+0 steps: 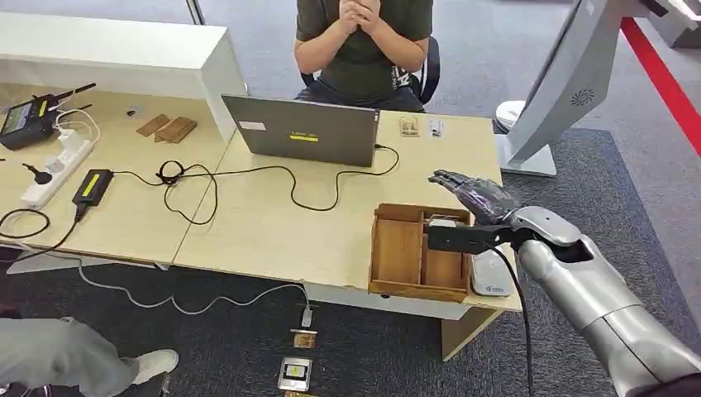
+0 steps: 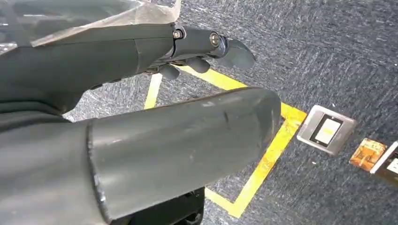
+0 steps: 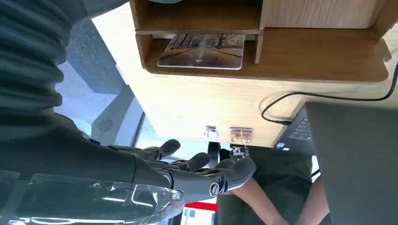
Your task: Pass the card to the sensor for recognition and then transmit it.
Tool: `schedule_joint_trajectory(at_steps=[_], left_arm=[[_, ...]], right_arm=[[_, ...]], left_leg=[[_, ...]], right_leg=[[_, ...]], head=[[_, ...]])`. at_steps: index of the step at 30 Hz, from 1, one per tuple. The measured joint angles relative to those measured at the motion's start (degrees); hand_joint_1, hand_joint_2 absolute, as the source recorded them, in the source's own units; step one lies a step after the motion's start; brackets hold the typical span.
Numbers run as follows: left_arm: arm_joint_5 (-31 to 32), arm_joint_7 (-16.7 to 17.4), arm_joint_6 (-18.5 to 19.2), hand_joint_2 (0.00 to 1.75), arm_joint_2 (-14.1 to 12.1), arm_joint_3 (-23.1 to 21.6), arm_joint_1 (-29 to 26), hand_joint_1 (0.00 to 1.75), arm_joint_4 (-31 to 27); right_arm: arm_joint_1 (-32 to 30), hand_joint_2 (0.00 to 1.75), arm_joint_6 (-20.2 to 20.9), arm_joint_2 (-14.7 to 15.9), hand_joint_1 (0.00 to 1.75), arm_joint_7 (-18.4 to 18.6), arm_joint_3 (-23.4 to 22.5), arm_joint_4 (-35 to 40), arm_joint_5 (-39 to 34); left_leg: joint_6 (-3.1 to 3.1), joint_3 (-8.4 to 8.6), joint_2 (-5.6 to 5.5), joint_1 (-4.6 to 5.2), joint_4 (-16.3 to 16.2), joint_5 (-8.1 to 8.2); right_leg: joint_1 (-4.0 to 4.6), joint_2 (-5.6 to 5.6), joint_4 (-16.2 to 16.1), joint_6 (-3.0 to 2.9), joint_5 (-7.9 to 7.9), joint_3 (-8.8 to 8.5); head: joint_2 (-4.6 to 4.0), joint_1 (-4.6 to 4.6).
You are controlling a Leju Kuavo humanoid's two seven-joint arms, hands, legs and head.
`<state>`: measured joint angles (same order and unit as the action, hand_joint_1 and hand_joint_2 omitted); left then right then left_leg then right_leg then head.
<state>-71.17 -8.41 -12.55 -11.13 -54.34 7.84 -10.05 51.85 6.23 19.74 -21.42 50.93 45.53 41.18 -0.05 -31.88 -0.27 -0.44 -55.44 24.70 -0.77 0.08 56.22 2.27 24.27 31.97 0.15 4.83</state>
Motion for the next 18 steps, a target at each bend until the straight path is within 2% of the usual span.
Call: schedule_joint_trajectory(at_steps=[18], left_arm=[[0.13,-0.02,-0.28,0.0,0.0,-0.07,0.01,0.0,0.0]], right_arm=[[0.3,1.75,-0.15,0.48,0.0,0.09,0.74,0.0,0.15]], left_leg=[[0.0,0.0,0.0,0.0,0.0,0.0]], right_leg=[[0.0,0.0,-0.01,0.0,0.0,0.0]], head=[[0.0,0.0]])
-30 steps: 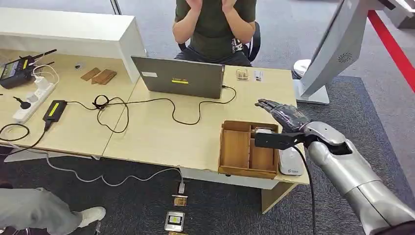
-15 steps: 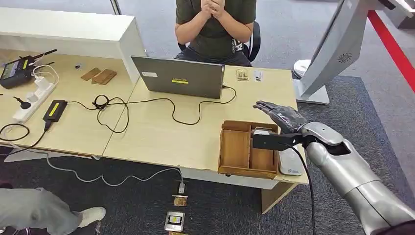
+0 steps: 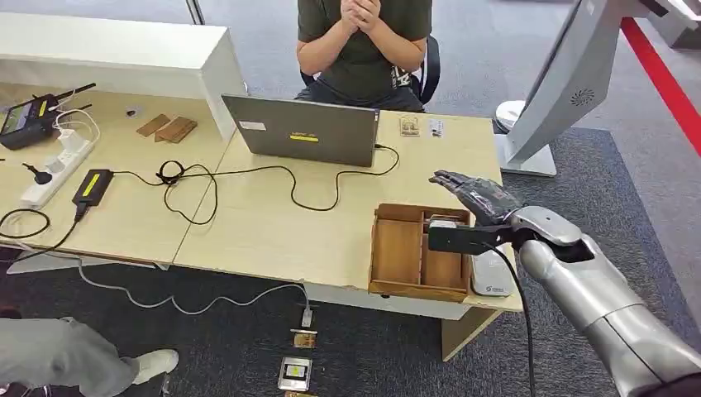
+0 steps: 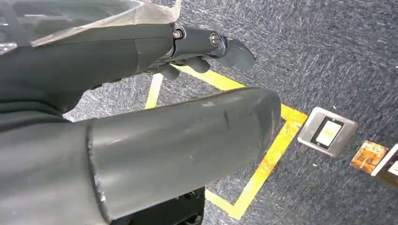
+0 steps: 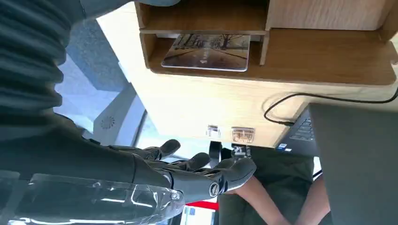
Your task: Pass the card to the sensor for recognition and then transmit it.
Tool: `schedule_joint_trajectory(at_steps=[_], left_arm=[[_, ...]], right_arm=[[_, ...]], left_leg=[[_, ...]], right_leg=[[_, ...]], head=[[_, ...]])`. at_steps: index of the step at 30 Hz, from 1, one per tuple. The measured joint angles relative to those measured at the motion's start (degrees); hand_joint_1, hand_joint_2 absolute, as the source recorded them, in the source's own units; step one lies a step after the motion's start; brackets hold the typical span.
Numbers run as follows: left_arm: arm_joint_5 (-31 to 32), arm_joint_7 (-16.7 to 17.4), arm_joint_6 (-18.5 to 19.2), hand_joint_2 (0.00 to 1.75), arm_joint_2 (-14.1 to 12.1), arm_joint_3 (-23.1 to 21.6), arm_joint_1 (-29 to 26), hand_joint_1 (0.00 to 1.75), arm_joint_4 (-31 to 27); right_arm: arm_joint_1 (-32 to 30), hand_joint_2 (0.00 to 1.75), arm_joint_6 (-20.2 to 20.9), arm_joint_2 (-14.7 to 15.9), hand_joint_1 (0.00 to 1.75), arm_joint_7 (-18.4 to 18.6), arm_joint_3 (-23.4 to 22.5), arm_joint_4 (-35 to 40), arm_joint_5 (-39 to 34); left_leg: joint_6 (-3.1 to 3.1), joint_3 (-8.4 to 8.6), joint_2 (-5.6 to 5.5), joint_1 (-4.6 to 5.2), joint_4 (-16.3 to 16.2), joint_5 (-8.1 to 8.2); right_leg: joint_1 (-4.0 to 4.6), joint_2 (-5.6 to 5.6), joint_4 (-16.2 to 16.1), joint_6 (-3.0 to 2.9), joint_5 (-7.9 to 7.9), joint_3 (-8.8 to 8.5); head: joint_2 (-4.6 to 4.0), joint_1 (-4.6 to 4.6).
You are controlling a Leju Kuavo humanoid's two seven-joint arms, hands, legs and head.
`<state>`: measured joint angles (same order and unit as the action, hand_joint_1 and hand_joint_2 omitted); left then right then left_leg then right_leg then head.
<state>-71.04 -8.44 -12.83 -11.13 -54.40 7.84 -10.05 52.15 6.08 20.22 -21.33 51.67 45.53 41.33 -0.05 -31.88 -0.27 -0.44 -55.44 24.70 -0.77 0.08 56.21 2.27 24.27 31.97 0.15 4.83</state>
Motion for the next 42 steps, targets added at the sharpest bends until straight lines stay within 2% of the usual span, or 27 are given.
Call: schedule_joint_trajectory(at_steps=[42], left_arm=[[-0.15,0.44,-0.17,0.0,0.0,-0.31,0.02,0.0,0.0]], right_arm=[[-0.58,1.75,0.37,0.52,0.0,0.59,1.27,0.0,-0.04]], left_leg=[[0.0,0.0,0.0,0.0,0.0,0.0]], right_leg=[[0.0,0.0,0.0,0.0,0.0,0.0]], head=[[0.0,0.0]])
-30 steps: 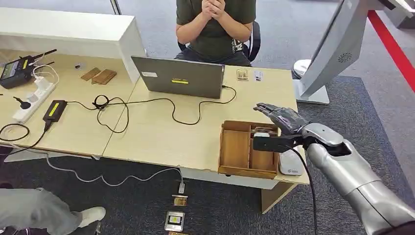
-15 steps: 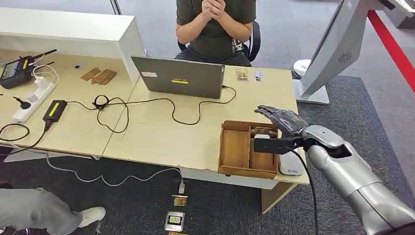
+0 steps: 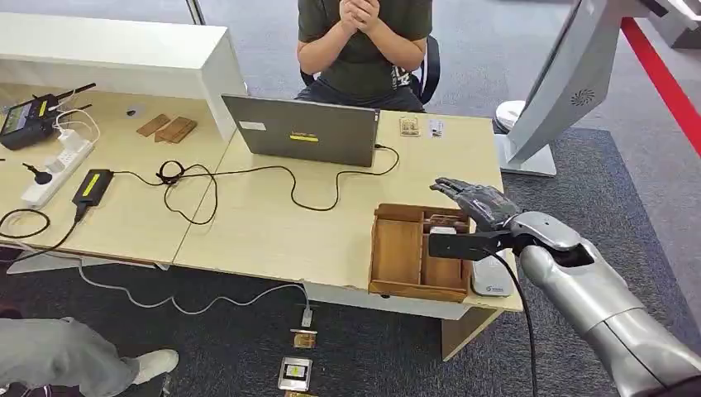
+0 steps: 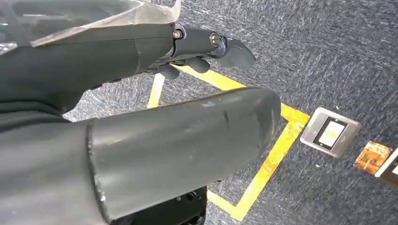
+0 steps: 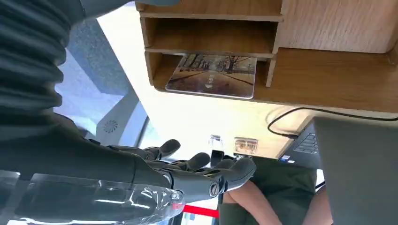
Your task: Pass the card to the sensor for recognition and then transmit it.
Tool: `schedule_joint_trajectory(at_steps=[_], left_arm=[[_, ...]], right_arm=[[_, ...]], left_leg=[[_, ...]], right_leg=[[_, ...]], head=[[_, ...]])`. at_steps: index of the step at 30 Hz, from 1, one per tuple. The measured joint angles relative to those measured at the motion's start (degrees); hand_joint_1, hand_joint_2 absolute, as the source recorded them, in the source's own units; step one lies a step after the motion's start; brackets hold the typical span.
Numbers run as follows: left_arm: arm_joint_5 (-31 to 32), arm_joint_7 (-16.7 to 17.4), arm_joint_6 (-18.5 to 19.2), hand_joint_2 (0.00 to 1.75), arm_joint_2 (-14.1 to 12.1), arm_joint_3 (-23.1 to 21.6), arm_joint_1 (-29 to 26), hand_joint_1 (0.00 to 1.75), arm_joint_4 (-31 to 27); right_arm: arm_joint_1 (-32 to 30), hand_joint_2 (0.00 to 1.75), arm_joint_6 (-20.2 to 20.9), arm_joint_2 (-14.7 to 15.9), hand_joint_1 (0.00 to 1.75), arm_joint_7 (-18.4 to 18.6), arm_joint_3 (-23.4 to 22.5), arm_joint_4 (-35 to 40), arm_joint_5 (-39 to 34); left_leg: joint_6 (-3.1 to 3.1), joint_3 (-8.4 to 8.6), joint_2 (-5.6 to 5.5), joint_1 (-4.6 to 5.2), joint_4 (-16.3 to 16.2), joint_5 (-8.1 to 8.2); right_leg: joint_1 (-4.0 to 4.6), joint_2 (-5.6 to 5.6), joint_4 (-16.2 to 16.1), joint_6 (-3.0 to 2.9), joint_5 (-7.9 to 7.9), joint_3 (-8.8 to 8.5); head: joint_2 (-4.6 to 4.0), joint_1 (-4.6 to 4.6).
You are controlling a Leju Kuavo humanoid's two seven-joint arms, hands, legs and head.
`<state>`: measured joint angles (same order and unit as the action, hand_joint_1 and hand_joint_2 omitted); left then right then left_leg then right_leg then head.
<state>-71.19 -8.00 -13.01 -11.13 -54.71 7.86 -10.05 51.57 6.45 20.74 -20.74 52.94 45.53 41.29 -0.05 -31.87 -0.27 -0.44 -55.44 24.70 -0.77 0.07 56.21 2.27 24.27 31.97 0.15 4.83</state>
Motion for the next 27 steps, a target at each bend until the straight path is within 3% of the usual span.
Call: schedule_joint_trajectory(at_steps=[4,5,6,7,9,27], left_arm=[[0.04,0.0,0.07,0.0,0.0,-0.02,0.0,0.0,0.0],[0.04,0.0,0.07,0.0,0.0,-0.02,0.0,0.0,0.0],[0.04,0.0,0.06,0.0,0.0,-0.04,0.0,0.0,0.0],[0.04,-0.02,0.07,0.0,0.0,-0.04,0.01,0.0,0.0],[0.04,-0.09,0.06,0.0,0.0,-0.04,0.02,0.0,0.0],[0.57,0.11,0.68,0.0,0.0,-0.98,0.13,0.0,0.0]], right_arm=[[-0.01,1.75,0.11,0.04,0.02,0.06,0.04,0.0,0.13],[-0.01,1.75,0.2,0.07,0.1,0.18,0.07,0.0,0.2],[-0.02,1.75,0.46,0.11,1.17,0.3,0.09,0.02,0.28],[-0.02,1.75,0.76,0.15,1.41,0.44,0.15,0.04,0.39],[-0.04,1.75,1.12,0.42,1.75,0.61,0.5,0.35,0.76],[-2.37,1.75,1.42,2.6,1.75,2.06,0.96,2.69,1.03]], left_leg=[[0.0,0.01,0.0,0.0,0.0,0.0],[0.0,0.0,0.0,0.0,0.0,0.0],[0.0,0.0,0.0,0.0,0.0,0.0],[0.0,0.0,0.0,0.0,0.0,0.0],[0.0,0.0,0.0,0.0,0.0,0.0],[0.0,0.06,0.01,0.0,0.0,0.0]], right_leg=[[0.0,0.0,0.0,0.0,0.0,0.01],[0.0,0.0,0.0,0.0,0.0,0.01],[0.0,0.0,0.0,0.0,0.0,0.01],[0.0,0.0,0.0,0.0,0.0,0.01],[0.0,0.0,-0.01,0.0,0.0,0.01],[0.0,0.0,-0.03,0.0,0.0,-0.02]], head=[[0.0,0.0],[0.0,0.0],[0.0,0.0],[0.0,0.02],[0.0,0.0],[0.0,0.02]])
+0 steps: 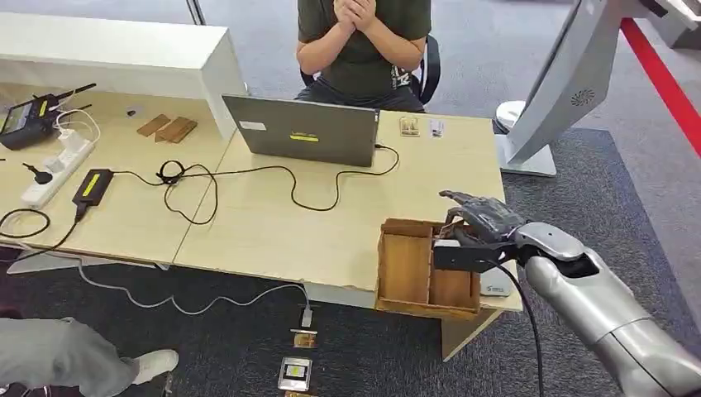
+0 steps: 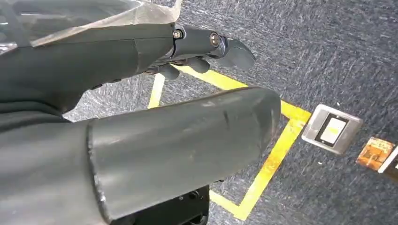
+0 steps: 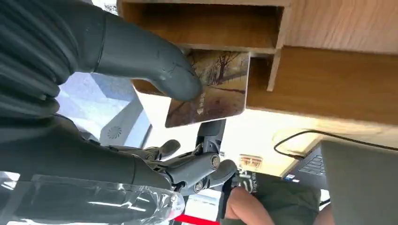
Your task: Pass the card to the sensor for recognition and then transmit it.
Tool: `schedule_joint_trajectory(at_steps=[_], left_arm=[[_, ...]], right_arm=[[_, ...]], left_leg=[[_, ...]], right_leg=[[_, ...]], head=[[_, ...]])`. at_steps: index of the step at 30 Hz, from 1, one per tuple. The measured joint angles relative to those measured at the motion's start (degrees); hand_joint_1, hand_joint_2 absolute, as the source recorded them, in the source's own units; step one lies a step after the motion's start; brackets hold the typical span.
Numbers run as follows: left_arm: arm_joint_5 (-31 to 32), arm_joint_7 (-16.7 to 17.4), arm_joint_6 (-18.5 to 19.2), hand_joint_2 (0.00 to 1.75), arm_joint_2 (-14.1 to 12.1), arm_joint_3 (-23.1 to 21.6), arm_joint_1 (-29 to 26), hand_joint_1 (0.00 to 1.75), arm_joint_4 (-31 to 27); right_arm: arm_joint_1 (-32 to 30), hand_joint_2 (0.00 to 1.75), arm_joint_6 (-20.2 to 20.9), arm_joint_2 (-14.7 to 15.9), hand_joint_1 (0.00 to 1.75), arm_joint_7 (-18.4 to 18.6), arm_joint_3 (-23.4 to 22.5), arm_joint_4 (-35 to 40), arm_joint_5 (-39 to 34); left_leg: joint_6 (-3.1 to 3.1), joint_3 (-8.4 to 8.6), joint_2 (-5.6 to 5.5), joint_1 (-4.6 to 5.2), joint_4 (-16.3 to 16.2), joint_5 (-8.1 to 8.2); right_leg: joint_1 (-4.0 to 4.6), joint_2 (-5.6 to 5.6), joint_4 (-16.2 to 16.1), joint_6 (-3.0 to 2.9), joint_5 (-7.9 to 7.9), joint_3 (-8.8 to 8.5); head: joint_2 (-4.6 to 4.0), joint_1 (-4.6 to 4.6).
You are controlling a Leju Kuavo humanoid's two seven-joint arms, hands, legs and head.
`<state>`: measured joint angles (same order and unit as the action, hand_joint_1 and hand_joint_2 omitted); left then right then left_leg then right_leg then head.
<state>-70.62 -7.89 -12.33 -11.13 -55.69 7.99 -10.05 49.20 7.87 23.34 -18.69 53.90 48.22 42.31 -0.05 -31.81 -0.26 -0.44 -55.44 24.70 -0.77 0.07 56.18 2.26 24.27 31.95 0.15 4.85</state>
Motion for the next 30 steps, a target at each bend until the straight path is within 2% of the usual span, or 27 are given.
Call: schedule_joint_trajectory(at_steps=[13,22,30], left_arm=[[0.02,0.7,-0.61,0.0,0.02,-0.48,-0.01,0.0,0.0],[0.68,-0.76,0.24,0.0,0.22,-1.0,0.01,0.0,0.0],[1.11,-1.4,1.55,0.0,0.37,-1.9,0.0,0.0,0.0]], right_arm=[[-1.78,1.75,-0.76,2.32,1.75,0.59,-0.85,2.94,-0.09],[-2.94,1.75,-5.73,3.65,1.75,-1.2,-3.36,5.66,1.9],[0.07,1.75,-4.39,5.03,1.75,-1.27,-6.43,9.9,4.24]], left_leg=[[0.01,0.03,-0.02,0.0,-0.01,0.0],[0.01,0.01,-0.01,0.01,-0.01,0.0],[0.0,0.01,-0.01,0.01,-0.01,0.0]], right_leg=[[-0.01,0.0,-0.01,0.01,-0.01,-0.06],[-0.01,0.0,0.0,0.01,-0.01,-0.07],[0.0,0.0,0.0,0.0,-0.01,-0.05]], head=[[0.0,-0.04],[0.0,-0.02],[0.0,-0.02]])
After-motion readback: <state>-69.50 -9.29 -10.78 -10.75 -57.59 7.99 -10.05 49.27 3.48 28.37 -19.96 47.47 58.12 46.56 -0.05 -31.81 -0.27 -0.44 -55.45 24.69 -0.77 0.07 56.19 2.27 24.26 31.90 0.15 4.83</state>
